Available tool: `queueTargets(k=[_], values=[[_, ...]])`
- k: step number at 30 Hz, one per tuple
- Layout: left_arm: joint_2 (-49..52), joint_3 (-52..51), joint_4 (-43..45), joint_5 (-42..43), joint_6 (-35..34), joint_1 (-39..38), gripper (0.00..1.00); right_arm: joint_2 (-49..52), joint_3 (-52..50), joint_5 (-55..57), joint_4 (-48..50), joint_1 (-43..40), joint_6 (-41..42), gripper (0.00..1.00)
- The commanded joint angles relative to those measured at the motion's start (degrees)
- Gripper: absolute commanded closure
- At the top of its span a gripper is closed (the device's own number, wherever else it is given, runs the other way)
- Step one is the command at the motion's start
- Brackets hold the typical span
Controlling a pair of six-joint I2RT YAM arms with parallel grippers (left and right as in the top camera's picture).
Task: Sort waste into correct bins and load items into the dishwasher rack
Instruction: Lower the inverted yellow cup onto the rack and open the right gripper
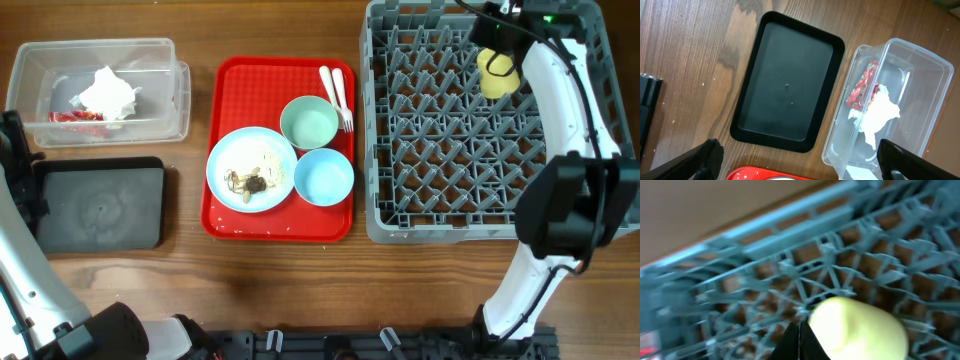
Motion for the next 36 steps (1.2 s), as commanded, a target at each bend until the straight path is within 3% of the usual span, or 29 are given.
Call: queueTargets(k=[1,17,30,33,36], values=[[0.2,-0.1,-0.1,-0.3,-1.0,0.3,0.0,2.5,-0.5,5.1,-0.2,-0.4,0.6,0.95],[0.2,-0.1,-0.1,-0.3,-1.0,0.3,0.0,3.7,-0.8,4.2,-3.4,-1.2,-3.0,0.96],[0.2,-0.1,-0.1,-0.3,-1.0,0.3,0.0,-1.4,-0.2,15.2,-14.3,-1.2,0.6,0.96],[0.2,-0.1,-0.1,-0.3,-1.0,0.3,0.0,-4.2,-0.2,12.9,-16.5,-1.2,2.3,0.96],[0.2,-0.1,-0.1,-0.3,-1.0,0.3,0.0,-7.8,-0.2,3.7,-17.0,-1.0,0.5,0.96]])
